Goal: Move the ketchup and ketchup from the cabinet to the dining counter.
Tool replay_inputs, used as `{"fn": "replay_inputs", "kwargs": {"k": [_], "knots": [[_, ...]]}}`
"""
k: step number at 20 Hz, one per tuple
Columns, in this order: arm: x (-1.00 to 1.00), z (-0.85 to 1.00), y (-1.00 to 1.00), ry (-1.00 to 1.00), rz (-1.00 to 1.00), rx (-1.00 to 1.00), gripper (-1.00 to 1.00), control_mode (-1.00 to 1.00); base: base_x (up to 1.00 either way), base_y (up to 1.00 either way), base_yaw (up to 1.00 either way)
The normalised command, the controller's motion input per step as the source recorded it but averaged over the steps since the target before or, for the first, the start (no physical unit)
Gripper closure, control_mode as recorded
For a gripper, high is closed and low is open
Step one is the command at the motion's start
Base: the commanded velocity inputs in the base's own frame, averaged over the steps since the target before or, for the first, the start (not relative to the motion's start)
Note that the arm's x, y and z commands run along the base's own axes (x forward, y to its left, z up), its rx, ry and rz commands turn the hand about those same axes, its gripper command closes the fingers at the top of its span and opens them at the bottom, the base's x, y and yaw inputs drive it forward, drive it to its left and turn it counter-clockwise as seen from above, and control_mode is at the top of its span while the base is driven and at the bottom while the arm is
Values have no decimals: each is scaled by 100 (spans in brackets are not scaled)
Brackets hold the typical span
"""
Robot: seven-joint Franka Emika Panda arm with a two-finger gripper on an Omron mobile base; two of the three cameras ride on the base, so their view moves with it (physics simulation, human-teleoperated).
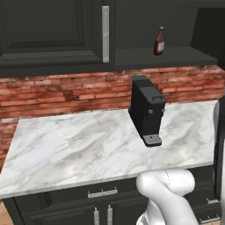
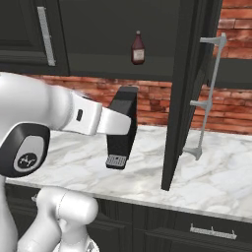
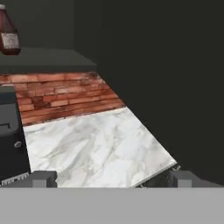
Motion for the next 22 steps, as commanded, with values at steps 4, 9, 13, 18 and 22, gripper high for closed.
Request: {"fn": "replay_inputs", "kwargs": {"k": [4,9,13,18,22], "knots": [[33,7,64,-4,28,0,-100,-100,0,0,0],[40,20,71,-2,15,0,-100,-100,0,0,0],[41,23,79,0,6,0,-100,-100,0,0,0],[46,24,76,0,5,0,-100,-100,0,0,0],[48,26,70,0,10,5,-100,-100,0,0,0]]}}
